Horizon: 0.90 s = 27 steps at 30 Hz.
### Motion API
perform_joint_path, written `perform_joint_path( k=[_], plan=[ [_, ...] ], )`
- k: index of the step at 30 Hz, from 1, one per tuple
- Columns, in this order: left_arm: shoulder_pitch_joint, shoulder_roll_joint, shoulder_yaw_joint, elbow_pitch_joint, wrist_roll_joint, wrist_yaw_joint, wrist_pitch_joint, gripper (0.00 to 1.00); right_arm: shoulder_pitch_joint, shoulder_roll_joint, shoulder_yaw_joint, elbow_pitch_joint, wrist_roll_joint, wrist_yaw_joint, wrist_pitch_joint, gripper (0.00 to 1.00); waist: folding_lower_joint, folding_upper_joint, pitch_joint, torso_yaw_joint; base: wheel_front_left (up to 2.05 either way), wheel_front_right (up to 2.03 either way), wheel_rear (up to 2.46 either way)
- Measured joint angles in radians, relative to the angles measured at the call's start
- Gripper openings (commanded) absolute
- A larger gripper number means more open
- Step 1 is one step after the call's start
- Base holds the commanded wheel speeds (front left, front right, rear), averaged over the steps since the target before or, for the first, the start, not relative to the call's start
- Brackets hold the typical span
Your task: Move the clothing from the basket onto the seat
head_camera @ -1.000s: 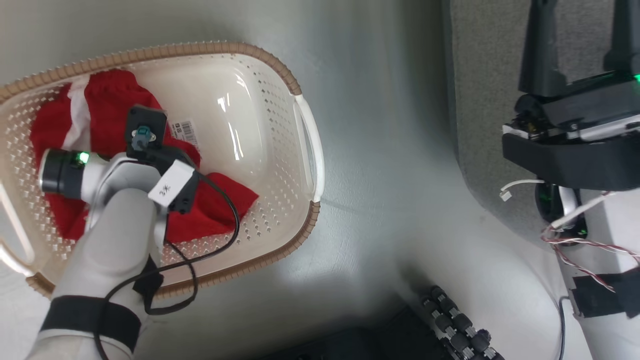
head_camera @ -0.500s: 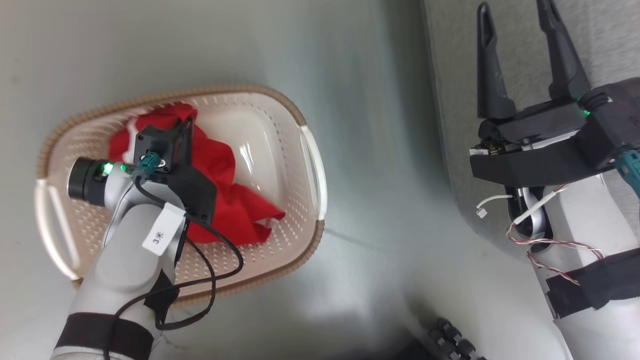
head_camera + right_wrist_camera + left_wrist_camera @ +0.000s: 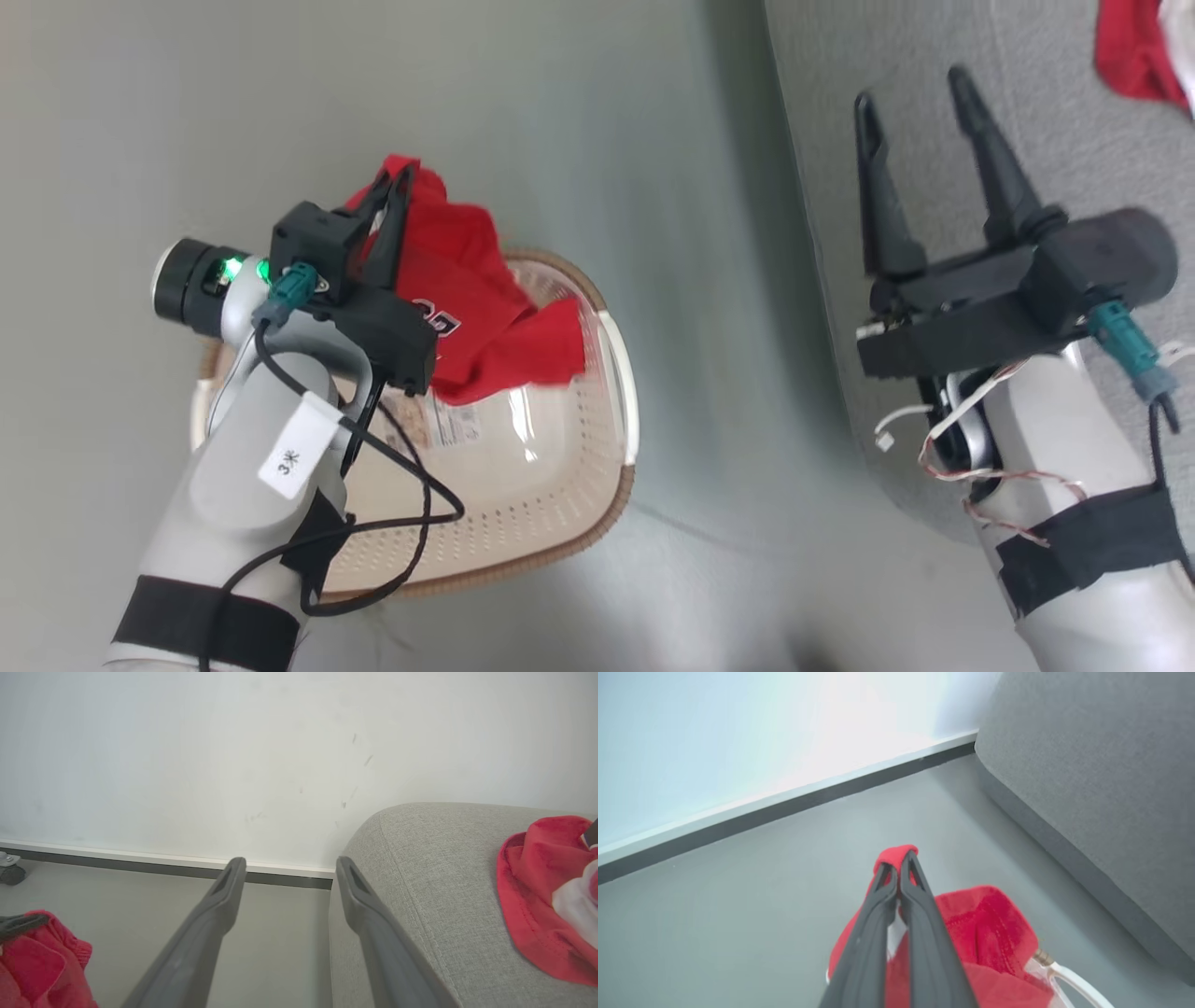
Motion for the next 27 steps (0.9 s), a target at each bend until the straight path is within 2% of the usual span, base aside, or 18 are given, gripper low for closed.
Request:
perform_joint_path(
  k=[15, 27],
  plan=[
    [0.002, -0.016, -0.05, -0.125, -0.029, -0.025, -0.003, 0.0, 0.038, 0.005, 0.009, 0.11, 0.0, 0.045, 0.001, 1.0, 0.0001, 0.0, -0.224, 0.049, 0.0, 0.0, 0.0],
    [-0.002, -0.03, -0.109, -0.146, -0.085, -0.026, 0.01, 0.0, 0.048, 0.015, 0.083, 0.215, -0.01, 0.107, 0.001, 1.0, 0.0001, -0.0001, -0.404, 0.072, 0.0, 0.0, 0.0]
  ],
)
